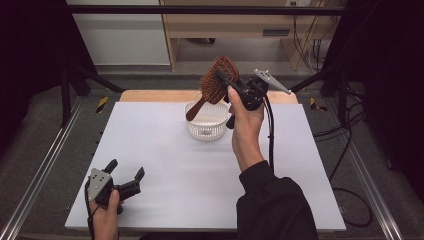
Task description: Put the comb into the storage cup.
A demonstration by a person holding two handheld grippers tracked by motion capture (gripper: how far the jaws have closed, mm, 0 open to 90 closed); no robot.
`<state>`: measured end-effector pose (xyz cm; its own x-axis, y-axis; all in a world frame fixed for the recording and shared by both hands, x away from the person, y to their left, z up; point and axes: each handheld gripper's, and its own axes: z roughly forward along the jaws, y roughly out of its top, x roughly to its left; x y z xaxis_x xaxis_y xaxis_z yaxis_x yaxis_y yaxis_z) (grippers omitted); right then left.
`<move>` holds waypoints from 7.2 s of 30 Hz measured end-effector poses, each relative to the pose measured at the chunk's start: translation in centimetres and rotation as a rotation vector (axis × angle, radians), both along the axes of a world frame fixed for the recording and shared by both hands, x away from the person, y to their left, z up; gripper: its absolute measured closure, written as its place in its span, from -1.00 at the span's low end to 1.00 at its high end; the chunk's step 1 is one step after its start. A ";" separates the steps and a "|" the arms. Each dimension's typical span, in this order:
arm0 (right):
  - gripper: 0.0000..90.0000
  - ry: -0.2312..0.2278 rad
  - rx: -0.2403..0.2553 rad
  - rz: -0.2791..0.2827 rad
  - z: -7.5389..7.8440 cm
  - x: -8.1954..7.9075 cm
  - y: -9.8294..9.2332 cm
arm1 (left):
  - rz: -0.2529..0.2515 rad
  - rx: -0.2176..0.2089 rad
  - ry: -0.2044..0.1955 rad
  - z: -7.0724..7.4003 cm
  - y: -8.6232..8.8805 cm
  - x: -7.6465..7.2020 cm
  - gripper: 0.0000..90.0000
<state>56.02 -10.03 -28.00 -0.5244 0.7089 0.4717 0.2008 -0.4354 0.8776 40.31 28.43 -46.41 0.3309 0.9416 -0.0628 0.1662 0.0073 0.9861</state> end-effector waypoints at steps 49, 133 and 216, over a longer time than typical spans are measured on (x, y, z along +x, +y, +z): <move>0.16 0.043 -0.096 -0.101 -4.9 4.6 -0.1 | -0.010 0.031 -0.042 0.0 1.3 0.8 -0.98; 0.15 0.099 -0.102 -0.096 -10.1 5.2 3.2 | -0.040 0.026 -0.058 0.1 1.1 0.6 -0.98; 0.06 0.107 -0.193 -0.038 -10.6 5.7 1.9 | -0.044 0.026 -0.048 0.0 1.2 0.7 -0.98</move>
<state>61.71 -8.16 -38.55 -0.4499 0.8095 0.3772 0.2841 -0.2707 0.9198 40.99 29.58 -46.40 0.3745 0.9270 -0.0215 0.1185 -0.0248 0.9926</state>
